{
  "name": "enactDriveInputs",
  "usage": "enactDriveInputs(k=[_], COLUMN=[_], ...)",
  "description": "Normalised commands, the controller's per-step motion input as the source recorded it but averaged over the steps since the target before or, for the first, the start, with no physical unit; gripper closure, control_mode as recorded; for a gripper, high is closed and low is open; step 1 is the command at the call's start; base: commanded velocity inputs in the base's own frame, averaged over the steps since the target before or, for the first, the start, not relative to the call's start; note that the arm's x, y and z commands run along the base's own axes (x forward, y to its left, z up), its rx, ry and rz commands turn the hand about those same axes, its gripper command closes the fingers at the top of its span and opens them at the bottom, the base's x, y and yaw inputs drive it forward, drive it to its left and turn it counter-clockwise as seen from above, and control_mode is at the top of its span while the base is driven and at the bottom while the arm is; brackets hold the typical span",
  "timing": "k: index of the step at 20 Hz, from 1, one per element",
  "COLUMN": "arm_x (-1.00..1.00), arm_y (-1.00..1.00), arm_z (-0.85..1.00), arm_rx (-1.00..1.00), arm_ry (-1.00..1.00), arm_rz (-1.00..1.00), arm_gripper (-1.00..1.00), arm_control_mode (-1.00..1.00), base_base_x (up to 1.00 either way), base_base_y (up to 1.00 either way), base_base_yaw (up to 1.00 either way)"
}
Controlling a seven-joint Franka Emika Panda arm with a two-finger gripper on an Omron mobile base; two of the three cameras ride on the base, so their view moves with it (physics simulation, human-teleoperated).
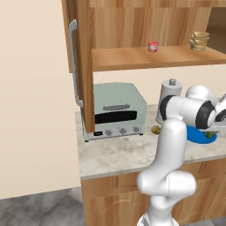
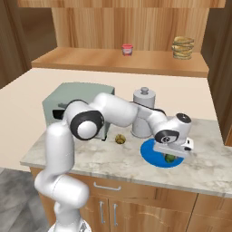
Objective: Pick the avocado and bread from the counter and place them on the plate. Then pick the jam from the cabinet and place it next to the plate. Lastly close the cabinet door.
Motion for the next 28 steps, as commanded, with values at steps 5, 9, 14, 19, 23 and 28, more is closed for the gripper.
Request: enactDriveInputs(k=[5,9,14,19,23,28], arm_x=[0.0,0.0,0.0,0.0,0.02,0.0], arm_y=[0.03,0.18,0.21,0.11,0.0,0.0], arm_z=[-0.1,-0.07,-0.07,-0.1,-0.06,0.0], arm_rx=[0.02,0.0,0.0,-0.02,-0.02,0.0], arm_ry=[-0.02,-0.06,-0.09,-0.04,0.0,0.0], arm_rz=[0.0,0.0,0.0,0.0,0.0,0.0], arm_gripper=[1.0,1.0,1.0,1.0,1.0,-1.0], arm_control_mode=[-1.0,-1.0,-1.0,-1.0,-1.0,-1.0], base_base_x=[0.0,0.0,0.0,0.0,0.0,0.0], base_base_y=[0.0,0.0,0.0,0.0,0.0,0.0], base_base_yaw=[0.0,0.0,0.0,0.0,0.0,0.0])
